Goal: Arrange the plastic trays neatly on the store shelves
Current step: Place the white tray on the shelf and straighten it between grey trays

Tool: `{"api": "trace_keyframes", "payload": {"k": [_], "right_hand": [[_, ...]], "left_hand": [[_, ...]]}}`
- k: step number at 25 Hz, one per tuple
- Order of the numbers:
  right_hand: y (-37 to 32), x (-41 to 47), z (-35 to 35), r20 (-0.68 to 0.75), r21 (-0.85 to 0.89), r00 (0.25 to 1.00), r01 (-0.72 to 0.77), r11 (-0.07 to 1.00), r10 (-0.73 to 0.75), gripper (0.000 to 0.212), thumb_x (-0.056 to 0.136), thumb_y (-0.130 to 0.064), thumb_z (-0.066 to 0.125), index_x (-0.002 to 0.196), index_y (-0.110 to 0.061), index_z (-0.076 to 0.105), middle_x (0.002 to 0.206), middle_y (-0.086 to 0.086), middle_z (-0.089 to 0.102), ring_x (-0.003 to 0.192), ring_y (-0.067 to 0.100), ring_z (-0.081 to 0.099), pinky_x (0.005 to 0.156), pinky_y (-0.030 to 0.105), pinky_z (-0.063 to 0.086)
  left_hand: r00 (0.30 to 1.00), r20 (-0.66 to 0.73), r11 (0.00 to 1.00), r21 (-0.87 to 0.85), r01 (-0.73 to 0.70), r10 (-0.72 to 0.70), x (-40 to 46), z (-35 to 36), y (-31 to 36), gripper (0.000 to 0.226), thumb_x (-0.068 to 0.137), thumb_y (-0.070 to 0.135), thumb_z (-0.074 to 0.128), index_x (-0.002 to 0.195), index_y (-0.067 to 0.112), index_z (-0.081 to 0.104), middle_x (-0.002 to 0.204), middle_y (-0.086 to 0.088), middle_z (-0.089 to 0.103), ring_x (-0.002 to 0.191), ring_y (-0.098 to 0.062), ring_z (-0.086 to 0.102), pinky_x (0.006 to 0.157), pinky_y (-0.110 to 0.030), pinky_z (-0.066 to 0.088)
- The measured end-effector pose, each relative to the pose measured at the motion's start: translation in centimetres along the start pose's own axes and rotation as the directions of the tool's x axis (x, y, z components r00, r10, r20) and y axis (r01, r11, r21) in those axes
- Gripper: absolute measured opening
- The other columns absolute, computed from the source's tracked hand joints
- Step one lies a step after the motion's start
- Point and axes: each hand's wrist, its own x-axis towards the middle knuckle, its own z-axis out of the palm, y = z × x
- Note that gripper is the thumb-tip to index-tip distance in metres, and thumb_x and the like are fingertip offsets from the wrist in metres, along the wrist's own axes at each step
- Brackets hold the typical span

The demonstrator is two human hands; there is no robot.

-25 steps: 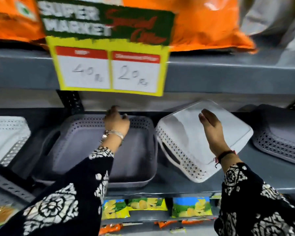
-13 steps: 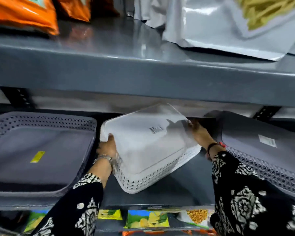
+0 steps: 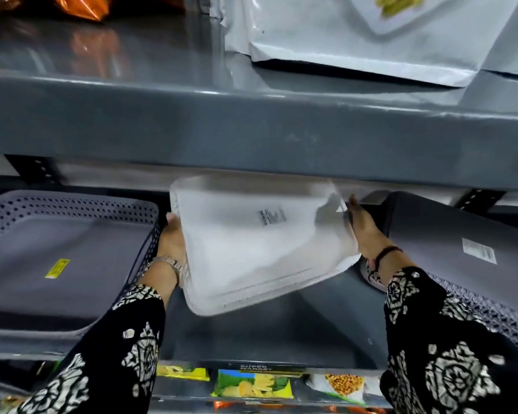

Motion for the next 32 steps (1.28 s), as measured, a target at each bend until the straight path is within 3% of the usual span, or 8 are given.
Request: {"api": "trace_keyframes", "payload": {"k": [3,5,10,12,16,21,25,32], "right_hand": [[-0.8,-0.1,-0.9,-0.062,0.499,0.996,-0.030,0.866,0.070,0.046,0.095,-0.044,0.024,0.084,-0.019,0.061,0.060,-0.008,0.072,0.069,0.009,0.061,0.069,0.026,0.046],[-1.3,-0.9,-1.5,-0.069,0.679,0.998,0.054,0.732,-0.009,0.053,0.094,-0.043,0.025,0.070,-0.021,0.067,0.057,-0.008,0.072,0.074,0.016,0.062,0.069,0.026,0.050],[1.0,-3.0,-2.2,0.052,0.540,0.998,-0.051,0.840,0.026,0.048,0.088,-0.046,0.040,0.055,-0.019,0.062,0.044,-0.005,0.066,0.049,0.016,0.060,0.042,0.018,0.049],[1.4,-3.4,-2.3,0.118,0.520,0.993,-0.085,0.850,0.027,0.037,0.084,-0.038,0.045,0.058,-0.018,0.062,0.050,-0.002,0.067,0.054,0.019,0.058,0.049,0.020,0.048],[2.7,-4.2,-2.5,0.238,0.483,0.971,-0.109,0.869,-0.010,0.047,0.088,-0.011,0.036,0.056,-0.014,0.070,0.053,0.004,0.069,0.048,0.018,0.065,0.048,0.019,0.053],[4.8,-5.3,-2.5,0.243,0.481,0.970,-0.095,0.872,-0.028,0.037,0.081,-0.004,0.032,0.071,-0.013,0.067,0.054,0.000,0.071,0.048,0.012,0.065,0.045,0.015,0.051],[6.1,-5.8,-1.9,0.181,0.496,0.976,0.017,0.868,-0.123,0.037,0.066,0.004,0.036,0.090,-0.009,0.061,0.063,-0.002,0.073,0.056,0.011,0.067,0.050,0.016,0.053],[6.1,-6.1,-1.4,0.146,0.448,0.981,0.053,0.893,-0.131,0.050,0.080,0.013,0.020,0.091,-0.018,0.057,0.063,-0.009,0.074,0.058,0.006,0.068,0.049,0.014,0.052]], "left_hand": [[0.990,0.094,0.947,-0.314,-0.074,0.109,-0.4,0.1,1.5,0.070,0.088,0.062,0.014,0.110,0.015,0.062,0.113,-0.009,0.068,0.109,-0.030,0.062,0.085,-0.035,0.054],[0.985,0.110,0.860,-0.506,-0.063,0.136,-1.0,-0.3,2.6,0.062,0.094,0.052,0.013,0.076,0.024,0.066,0.065,0.007,0.076,0.086,-0.018,0.068,0.058,-0.019,0.055],[0.916,0.359,0.880,-0.475,0.015,0.179,-2.6,-2.9,2.7,0.033,0.058,0.038,0.068,0.032,0.017,0.063,0.034,0.004,0.063,0.032,-0.013,0.060,0.035,-0.015,0.049],[0.883,0.459,0.933,-0.351,0.076,0.101,-2.5,-4.2,2.6,0.022,0.032,0.035,0.075,0.034,0.016,0.064,0.036,0.000,0.065,0.029,-0.014,0.059,0.036,-0.016,0.050],[0.940,0.341,1.000,0.002,0.008,-0.008,-0.3,-4.9,2.7,0.034,0.094,0.010,0.038,0.064,0.008,0.054,0.044,-0.002,0.068,0.027,-0.003,0.056,0.029,-0.007,0.041],[0.959,0.284,0.954,0.285,-0.089,0.005,0.6,-4.4,0.9,0.049,0.093,-0.001,0.041,0.138,0.018,0.035,0.056,-0.001,0.056,0.035,-0.009,0.052,0.029,-0.011,0.039],[0.978,0.202,0.925,0.362,-0.118,0.045,1.3,-3.9,-0.8,0.056,0.090,-0.008,0.040,0.139,0.020,0.036,0.089,-0.003,0.057,0.073,-0.014,0.054,0.091,-0.046,0.049],[0.980,0.174,0.923,0.352,-0.156,0.100,2.1,-3.7,-1.2,0.064,0.086,-0.016,0.032,0.138,0.021,0.037,0.138,-0.011,0.051,0.072,-0.016,0.051,0.066,-0.033,0.044]]}}
